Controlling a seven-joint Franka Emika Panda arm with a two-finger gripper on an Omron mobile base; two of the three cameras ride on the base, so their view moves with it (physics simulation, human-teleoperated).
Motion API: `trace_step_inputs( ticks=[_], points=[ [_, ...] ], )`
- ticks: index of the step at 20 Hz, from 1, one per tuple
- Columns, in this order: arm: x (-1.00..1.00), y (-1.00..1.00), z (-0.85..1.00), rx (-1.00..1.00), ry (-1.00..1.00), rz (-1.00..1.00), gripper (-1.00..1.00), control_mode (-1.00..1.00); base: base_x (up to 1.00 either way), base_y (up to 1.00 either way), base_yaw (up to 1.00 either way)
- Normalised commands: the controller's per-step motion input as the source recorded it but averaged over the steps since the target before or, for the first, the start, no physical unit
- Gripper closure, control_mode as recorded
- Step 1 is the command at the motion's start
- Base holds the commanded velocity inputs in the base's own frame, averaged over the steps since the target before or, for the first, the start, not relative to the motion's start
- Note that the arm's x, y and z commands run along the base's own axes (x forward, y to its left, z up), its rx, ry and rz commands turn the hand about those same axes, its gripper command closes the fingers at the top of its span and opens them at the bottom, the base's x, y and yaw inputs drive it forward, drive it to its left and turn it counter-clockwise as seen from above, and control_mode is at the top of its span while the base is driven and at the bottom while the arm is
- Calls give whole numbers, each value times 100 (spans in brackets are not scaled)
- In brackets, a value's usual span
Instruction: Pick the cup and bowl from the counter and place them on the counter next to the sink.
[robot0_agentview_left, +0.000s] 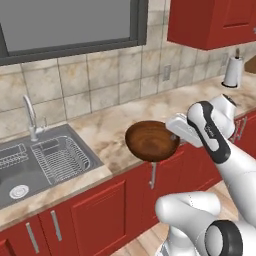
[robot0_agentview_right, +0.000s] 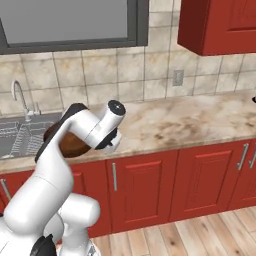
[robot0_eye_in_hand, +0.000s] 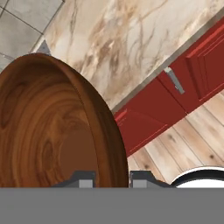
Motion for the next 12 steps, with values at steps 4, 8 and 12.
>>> trace_step_inputs(
  ticks=[4, 8, 12],
  points=[
    [0, 0, 0, 0, 0, 0, 100, 100, 70, 0, -13],
    [0, 0, 0, 0, 0, 0, 100, 100, 68, 1, -3],
    [0, 0, 0, 0, 0, 0, 100, 100, 27, 0, 0]
  ],
)
